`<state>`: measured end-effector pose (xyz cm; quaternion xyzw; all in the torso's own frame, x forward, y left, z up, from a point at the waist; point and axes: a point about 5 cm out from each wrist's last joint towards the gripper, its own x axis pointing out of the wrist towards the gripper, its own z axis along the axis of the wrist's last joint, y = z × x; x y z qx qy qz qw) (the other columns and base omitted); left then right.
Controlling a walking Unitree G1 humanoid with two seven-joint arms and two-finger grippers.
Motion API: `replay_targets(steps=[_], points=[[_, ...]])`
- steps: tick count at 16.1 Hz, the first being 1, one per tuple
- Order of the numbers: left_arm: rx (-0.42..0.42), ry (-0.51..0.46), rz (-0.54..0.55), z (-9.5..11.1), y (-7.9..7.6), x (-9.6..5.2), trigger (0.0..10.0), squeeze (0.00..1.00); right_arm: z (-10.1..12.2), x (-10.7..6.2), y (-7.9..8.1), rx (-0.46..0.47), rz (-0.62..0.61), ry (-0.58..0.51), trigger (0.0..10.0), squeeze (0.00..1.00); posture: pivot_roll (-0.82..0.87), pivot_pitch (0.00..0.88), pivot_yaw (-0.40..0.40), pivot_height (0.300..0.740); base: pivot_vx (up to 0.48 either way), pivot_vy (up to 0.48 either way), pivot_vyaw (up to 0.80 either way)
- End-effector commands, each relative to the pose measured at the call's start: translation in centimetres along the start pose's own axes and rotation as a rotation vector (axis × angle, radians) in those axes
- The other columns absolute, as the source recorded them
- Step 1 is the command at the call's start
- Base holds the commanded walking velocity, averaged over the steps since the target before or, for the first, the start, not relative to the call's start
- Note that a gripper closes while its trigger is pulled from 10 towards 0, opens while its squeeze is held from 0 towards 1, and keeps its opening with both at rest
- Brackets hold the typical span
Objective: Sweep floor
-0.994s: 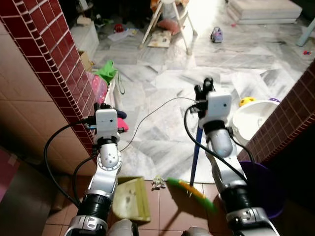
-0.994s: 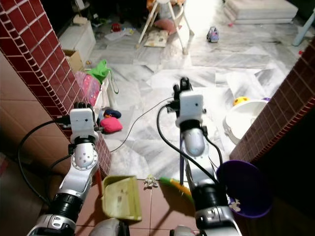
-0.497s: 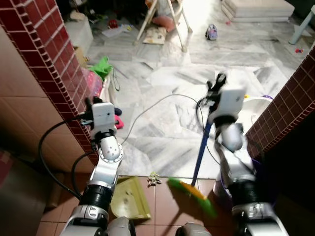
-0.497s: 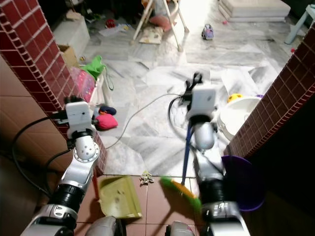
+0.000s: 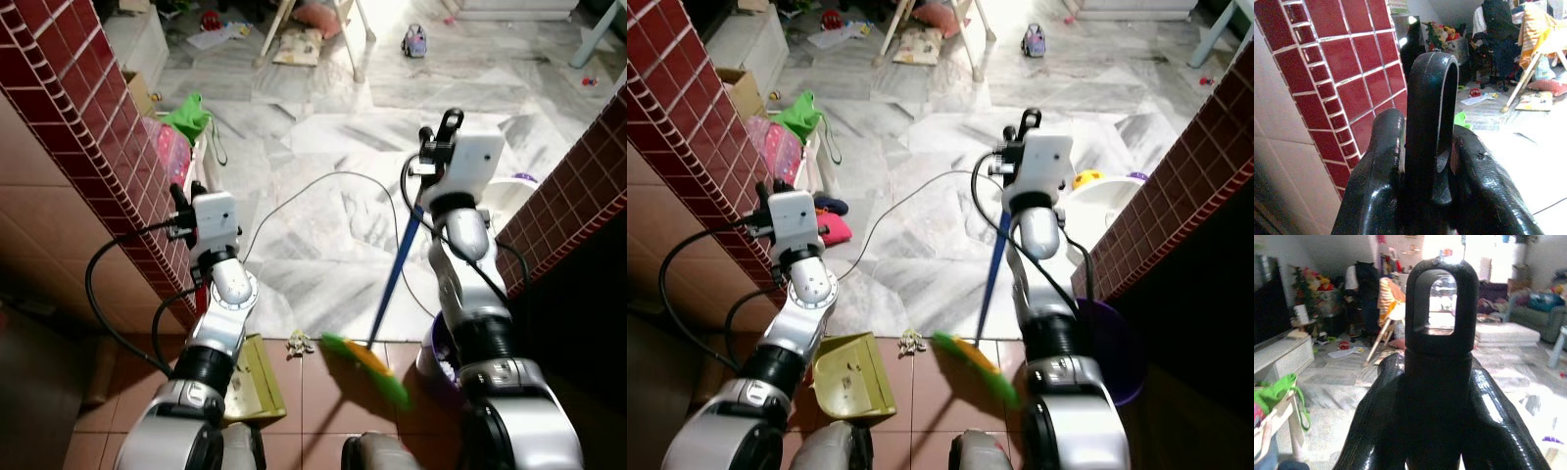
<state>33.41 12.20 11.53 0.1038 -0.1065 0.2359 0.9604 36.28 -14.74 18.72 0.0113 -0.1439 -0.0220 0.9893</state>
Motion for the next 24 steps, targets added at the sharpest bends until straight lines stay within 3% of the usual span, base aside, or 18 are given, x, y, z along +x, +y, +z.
replay_targets(steps=[1, 5, 7, 9, 11, 12, 14, 16, 20, 21, 24], points=[[-0.006, 0.029, -0.012, -0.5, -0.5, -0.5, 10.0, 0.0, 1.2, 0.7, 0.1, 0.025, -0.021, -0.048, 10.0, 0.0, -0.17, 0.155, -0.015, 0.74, 0.0, 0.0, 0.0], [-0.036, 0.038, -0.019, -0.7, -1.2, -0.9, 10.0, 0.0, 0.4, 0.4, 2.7, 0.278, 0.031, 0.034, 10.0, 0.0, -0.18, 0.152, -0.023, 0.74, 0.0, 0.0, 0.0], [-0.031, 0.046, -0.026, -1.0, -1.2, -1.0, 10.0, 0.0, -0.6, -0.7, 3.9, 0.378, 0.212, 0.121, 10.0, 0.0, -0.19, 0.147, -0.026, 0.74, 0.0, 0.0, 0.0], [-0.034, 0.048, -0.03, -1.0, -1.4, -1.0, 10.0, 0.0, -1.0, -1.4, 4.0, 0.399, 0.321, 0.162, 10.0, 0.0, -0.19, 0.142, -0.027, 0.74, 0.0, 0.0, 0.0], [-0.05, 0.047, -0.038, -0.8, -1.7, -0.9, 10.0, 0.0, -1.1, -2.2, 3.0, 0.403, 0.439, 0.213, 10.0, 0.0, -0.2, 0.131, -0.028, 0.74, 0.0, 0.0, 0.0], [-0.053, 0.047, -0.039, -0.7, -1.7, -0.8, 10.0, 0.0, -1.1, -2.3, 2.8, 0.398, 0.44, 0.216, 10.0, 0.0, -0.2, 0.131, -0.028, 0.74, 0.0, 0.0, 0.0], [-0.096, 0.048, -0.053, -0.5, -1.8, -0.5, 10.0, 0.0, -1.0, -2.2, 1.4, 0.355, 0.406, 0.215, 10.0, 0.0, -0.22, 0.119, -0.027, 0.74, 0.0, 0.0, 0.0], [-0.225, 0.061, -0.118, 0.3, -2.3, 0.0, 10.0, 0.0, -0.9, -2.3, 0.3, 0.222, 0.398, 0.197, 10.0, 0.0, -0.23, 0.108, -0.026, 0.74, 0.0, 0.0, 0.0], [-0.372, 0.057, -0.18, 1.7, -2.8, 0.9, 10.0, 0.0, -0.9, -2.7, -1.5, -0.103, 0.375, 0.128, 10.0, 0.0, -0.23, 0.071, -0.026, 0.74, 0.0, 0.0, 0.0], [-0.437, 0.054, -0.216, 2.1, -2.9, 1.2, 10.0, 0.0, -0.9, -2.7, -2.4, -0.148, 0.342, 0.111, 10.0, 0.0, -0.23, 0.059, -0.024, 0.74, 0.0, 0.0, 0.0], [-0.506, 0.065, -0.242, 2.3, -2.8, 1.6, 10.0, 0.0, -0.7, -2.6, -3.4, -0.208, 0.298, 0.078, 10.0, 0.0, -0.24, 0.042, -0.019, 0.74, 0.0, 0.0, 0.0]])
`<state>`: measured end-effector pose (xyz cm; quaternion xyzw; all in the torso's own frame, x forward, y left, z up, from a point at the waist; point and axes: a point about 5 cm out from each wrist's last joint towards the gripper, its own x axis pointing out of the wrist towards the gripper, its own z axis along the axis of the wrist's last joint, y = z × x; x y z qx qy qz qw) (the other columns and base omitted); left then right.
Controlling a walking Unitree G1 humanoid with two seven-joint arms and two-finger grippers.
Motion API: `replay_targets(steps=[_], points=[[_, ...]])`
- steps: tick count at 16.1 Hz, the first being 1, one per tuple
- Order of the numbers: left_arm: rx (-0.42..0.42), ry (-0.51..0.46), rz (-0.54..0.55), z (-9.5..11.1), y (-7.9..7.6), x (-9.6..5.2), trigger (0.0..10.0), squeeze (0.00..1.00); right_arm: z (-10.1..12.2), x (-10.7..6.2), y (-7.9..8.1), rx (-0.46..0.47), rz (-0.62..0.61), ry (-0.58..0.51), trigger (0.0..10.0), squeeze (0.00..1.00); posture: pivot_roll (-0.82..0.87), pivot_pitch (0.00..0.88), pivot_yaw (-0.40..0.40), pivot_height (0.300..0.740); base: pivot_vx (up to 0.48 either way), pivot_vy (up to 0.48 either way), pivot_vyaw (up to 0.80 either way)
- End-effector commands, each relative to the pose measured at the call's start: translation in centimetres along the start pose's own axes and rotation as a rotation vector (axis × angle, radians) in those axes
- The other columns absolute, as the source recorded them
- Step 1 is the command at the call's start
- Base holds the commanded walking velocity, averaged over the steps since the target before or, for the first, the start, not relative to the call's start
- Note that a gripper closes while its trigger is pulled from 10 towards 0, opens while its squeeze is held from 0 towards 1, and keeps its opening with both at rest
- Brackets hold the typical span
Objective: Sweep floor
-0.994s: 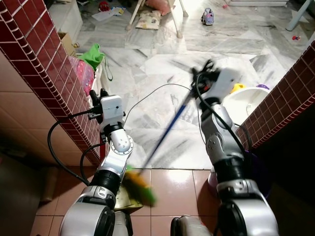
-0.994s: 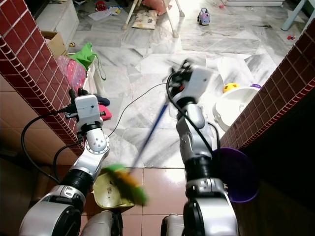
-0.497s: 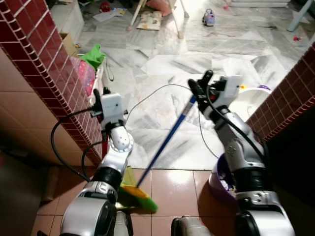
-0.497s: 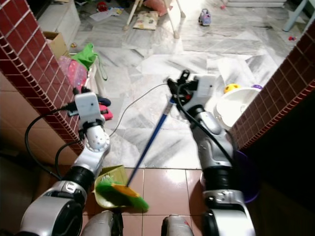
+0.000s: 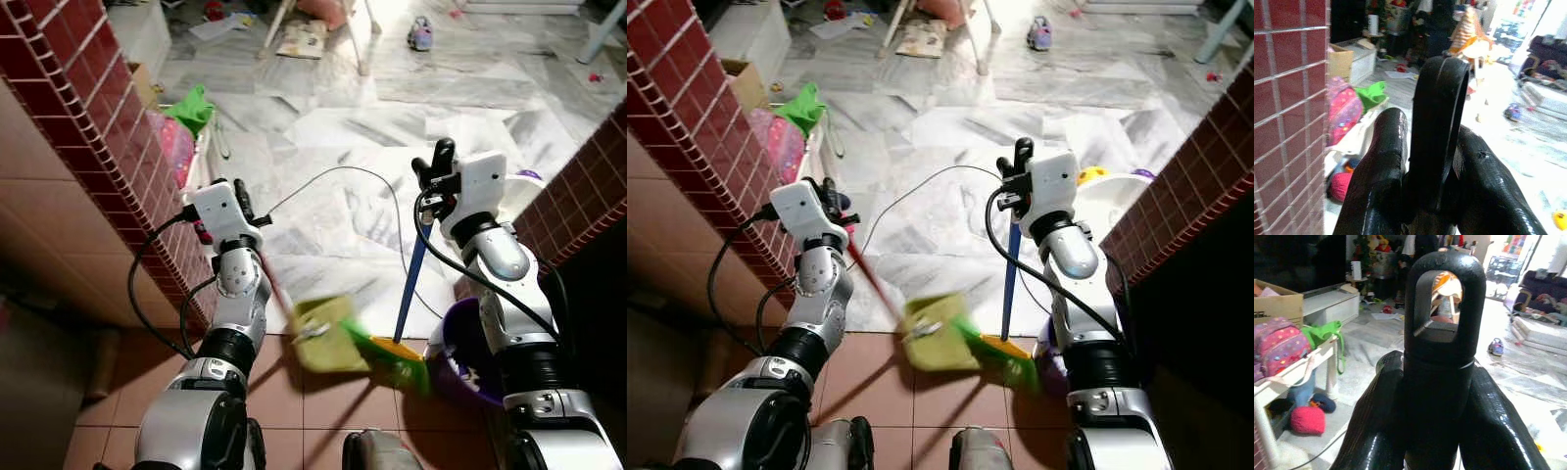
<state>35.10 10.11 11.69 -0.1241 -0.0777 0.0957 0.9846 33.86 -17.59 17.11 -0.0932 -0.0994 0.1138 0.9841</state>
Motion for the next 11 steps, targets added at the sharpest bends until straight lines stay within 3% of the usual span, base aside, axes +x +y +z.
replay_targets(steps=[1, 5, 8, 11], points=[[-0.037, -0.075, -0.022, 1.8, -0.7, 0.9, 10.0, 0.0, 0.2, -0.2, -0.7, -0.078, -0.016, -0.013, 10.0, 0.0, -0.24, 0.037, -0.017, 0.74, 0.0, 0.0, 0.0], [-0.072, -0.098, -0.03, 2.7, 0.1, 1.8, 10.0, 0.0, -0.1, -1.1, -1.9, -0.18, -0.101, -0.025, 10.0, 0.0, -0.25, 0.011, -0.006, 0.74, 0.0, 0.0, 0.0], [-0.079, -0.134, -0.027, 3.9, 0.4, 2.4, 10.0, 0.0, -1.1, -1.8, -1.6, -0.166, -0.165, 0.012, 10.0, 0.0, -0.23, 0.0, 0.001, 0.74, 0.0, 0.0, 0.0], [-0.097, -0.193, -0.004, 6.6, 0.9, 3.6, 10.0, 0.0, -5.8, -4.4, 0.6, 0.033, -0.292, 0.238, 10.0, 0.0, -0.18, 0.0, 0.011, 0.74, 0.0, 0.0, 0.0]])
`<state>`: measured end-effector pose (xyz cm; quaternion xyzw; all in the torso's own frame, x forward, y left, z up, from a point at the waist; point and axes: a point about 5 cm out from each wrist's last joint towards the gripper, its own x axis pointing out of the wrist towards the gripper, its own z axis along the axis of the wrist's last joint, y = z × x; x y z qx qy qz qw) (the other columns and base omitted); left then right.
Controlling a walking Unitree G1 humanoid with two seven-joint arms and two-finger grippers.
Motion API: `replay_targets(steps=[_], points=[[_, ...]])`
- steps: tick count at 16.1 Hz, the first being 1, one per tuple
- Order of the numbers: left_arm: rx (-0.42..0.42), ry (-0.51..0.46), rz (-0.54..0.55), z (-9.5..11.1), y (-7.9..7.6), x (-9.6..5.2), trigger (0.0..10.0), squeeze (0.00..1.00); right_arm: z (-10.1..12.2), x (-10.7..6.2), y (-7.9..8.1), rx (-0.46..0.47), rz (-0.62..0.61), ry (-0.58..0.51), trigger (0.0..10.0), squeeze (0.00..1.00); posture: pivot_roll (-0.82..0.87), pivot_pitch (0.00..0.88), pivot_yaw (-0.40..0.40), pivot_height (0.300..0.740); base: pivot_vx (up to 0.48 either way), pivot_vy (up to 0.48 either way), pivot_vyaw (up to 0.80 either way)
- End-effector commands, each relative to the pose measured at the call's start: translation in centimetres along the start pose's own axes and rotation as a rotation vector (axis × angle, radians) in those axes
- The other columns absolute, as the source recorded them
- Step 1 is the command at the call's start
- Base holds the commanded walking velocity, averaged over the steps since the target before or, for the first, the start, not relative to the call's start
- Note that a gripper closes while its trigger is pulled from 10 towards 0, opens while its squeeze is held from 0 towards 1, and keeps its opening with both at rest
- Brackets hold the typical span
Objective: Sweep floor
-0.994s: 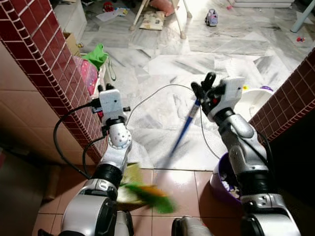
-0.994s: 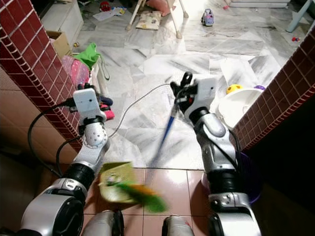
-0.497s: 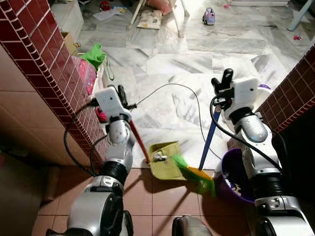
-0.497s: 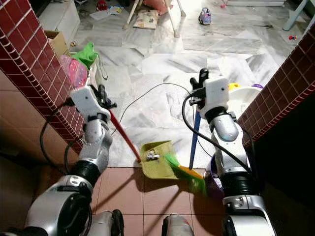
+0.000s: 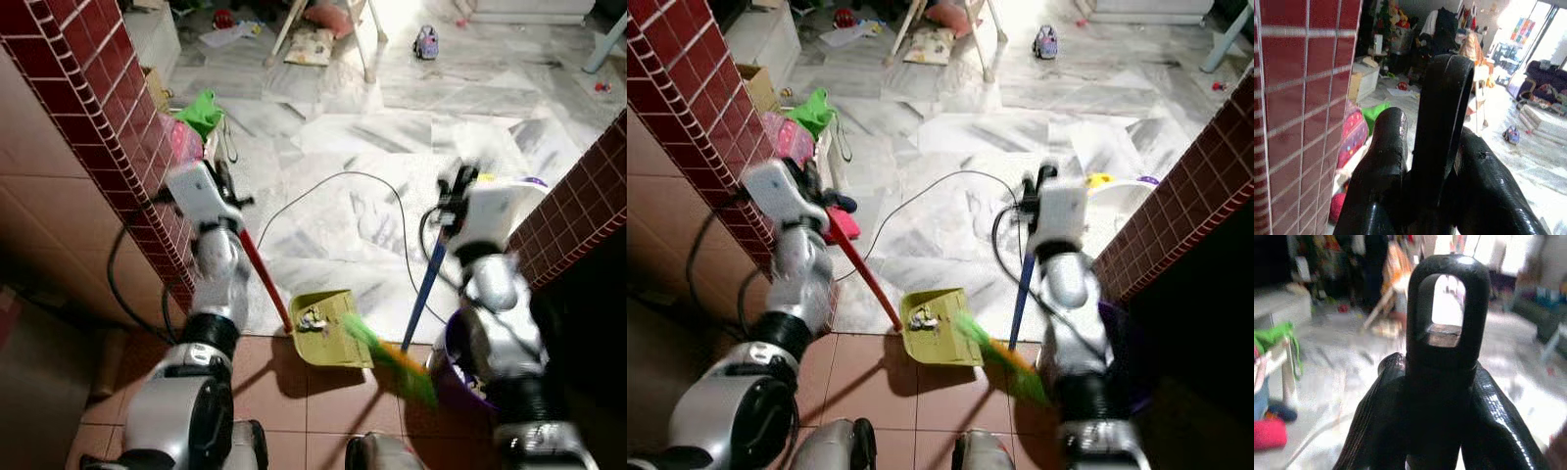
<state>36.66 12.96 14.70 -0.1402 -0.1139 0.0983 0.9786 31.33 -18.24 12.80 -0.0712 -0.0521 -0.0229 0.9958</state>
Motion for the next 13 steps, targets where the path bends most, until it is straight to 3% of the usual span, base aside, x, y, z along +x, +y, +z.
replay_targets(steps=[1, 4, 6, 10, 13], points=[[-0.061, -0.144, -0.002, 3.9, -0.8, 1.6, 10.0, 0.0, -3.5, -1.4, 0.0, 0.0, -0.023, 0.174, 10.0, 0.0, -0.17, 0.0, 0.012, 0.74, 0.0, 0.0, 0.0], [-0.035, -0.242, -0.012, 6.9, -0.5, 2.4, 10.0, 0.0, -5.8, -2.8, 0.7, 0.016, -0.04, 0.282, 10.0, 0.0, -0.14, 0.0, 0.015, 0.74, 0.0, 0.0, 0.0], [-0.026, -0.224, 0.018, 7.5, 0.2, 2.8, 10.0, 0.0, -7.4, -2.3, 1.6, 0.031, -0.002, 0.419, 10.0, 0.0, -0.13, 0.0, 0.022, 0.74, 0.0, 0.0, 0.0], [-0.061, -0.191, 0.026, 7.9, -0.2, 2.5, 10.0, 0.0, -8.1, -2.5, 3.3, 0.131, 0.082, 0.465, 10.0, 0.0, -0.12, 0.0, 0.041, 0.74, 0.0, 0.0, 0.0], [-0.146, -0.156, -0.068, 9.4, -1.4, 2.7, 10.0, 0.0, -9.1, -3.3, 4.6, 0.165, 0.09, 0.524, 10.0, 0.0, -0.11, 0.0, 0.054, 0.74, 0.0, 0.0, -0.14]])
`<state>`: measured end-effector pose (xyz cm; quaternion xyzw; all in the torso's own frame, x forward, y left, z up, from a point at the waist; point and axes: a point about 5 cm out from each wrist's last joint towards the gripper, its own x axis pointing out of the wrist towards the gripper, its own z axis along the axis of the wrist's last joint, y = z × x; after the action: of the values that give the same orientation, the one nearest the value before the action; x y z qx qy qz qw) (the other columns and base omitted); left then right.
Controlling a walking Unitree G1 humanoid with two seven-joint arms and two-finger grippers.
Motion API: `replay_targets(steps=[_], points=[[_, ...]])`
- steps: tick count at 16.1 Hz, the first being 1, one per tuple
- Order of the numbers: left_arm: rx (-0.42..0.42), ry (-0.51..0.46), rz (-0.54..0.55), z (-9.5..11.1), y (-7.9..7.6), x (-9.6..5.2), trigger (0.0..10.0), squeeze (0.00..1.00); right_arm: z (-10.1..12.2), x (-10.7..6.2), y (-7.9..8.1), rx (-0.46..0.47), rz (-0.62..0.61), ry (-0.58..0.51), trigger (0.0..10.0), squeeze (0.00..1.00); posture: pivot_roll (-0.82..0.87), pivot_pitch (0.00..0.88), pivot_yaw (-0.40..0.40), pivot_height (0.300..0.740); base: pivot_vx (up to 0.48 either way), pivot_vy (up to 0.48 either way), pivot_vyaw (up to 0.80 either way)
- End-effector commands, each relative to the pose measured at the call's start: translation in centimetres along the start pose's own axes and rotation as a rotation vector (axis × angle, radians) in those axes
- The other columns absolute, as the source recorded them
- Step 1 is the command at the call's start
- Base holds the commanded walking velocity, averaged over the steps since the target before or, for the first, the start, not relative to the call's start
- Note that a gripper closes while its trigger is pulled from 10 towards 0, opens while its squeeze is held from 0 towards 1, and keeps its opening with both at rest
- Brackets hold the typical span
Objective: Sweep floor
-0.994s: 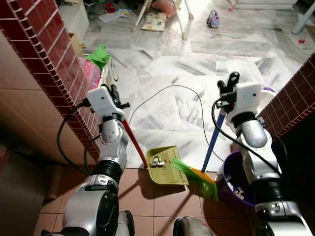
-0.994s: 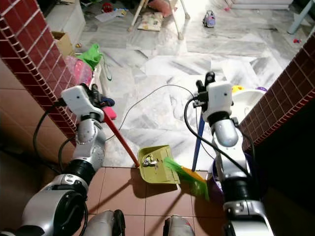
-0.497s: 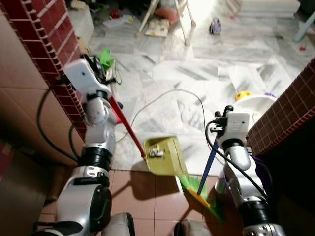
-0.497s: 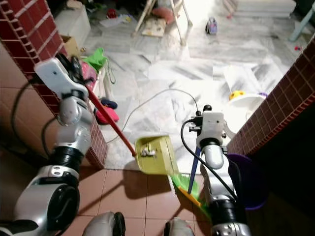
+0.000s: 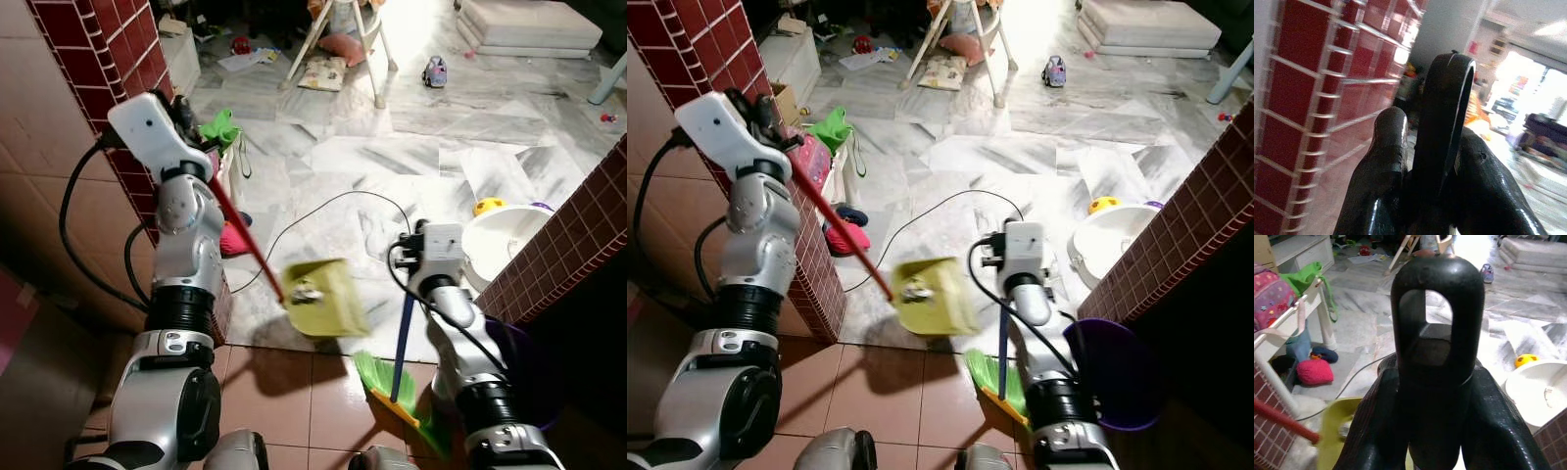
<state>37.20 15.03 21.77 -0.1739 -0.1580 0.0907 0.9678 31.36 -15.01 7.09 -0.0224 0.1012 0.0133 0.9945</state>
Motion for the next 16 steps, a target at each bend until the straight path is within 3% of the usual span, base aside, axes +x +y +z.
replay_targets(steps=[1, 2, 5, 12, 16], points=[[-0.078, -0.063, -0.064, 2.5, -1.4, 0.6, 10.0, 0.0, -4.7, -1.3, 0.5, 0.083, 0.007, 0.217, 10.0, 0.0, -0.11, 0.0, 0.057, 0.74, 0.0, 0.0, -0.8], [-0.086, -0.068, -0.109, 2.7, -1.4, 0.5, 10.0, 0.0, -4.9, -1.3, 0.5, 0.085, 0.01, 0.224, 10.0, 0.0, -0.11, 0.0, 0.059, 0.74, 0.0, 0.0, -0.8], [-0.01, -0.038, -0.051, 2.1, -0.7, 0.5, 10.0, 0.0, -5.7, -1.4, 0.3, 0.109, 0.011, 0.27, 10.0, 0.0, -0.11, 0.0, 0.064, 0.74, 0.0, 0.0, -0.69], [-0.029, -0.019, -0.05, 2.6, -0.8, 0.7, 10.0, 0.0, -6.1, -1.4, 0.3, 0.111, 0.017, 0.282, 10.0, 0.0, -0.12, 0.0, 0.068, 0.74, 0.0, 0.0, 0.0], [-0.034, -0.006, -0.049, 2.5, -0.9, 0.6, 10.0, 0.0, -5.9, -1.2, 0.2, 0.11, 0.017, 0.281, 10.0, 0.0, -0.12, 0.0, 0.071, 0.74, -0.26, 0.0, 0.0]])
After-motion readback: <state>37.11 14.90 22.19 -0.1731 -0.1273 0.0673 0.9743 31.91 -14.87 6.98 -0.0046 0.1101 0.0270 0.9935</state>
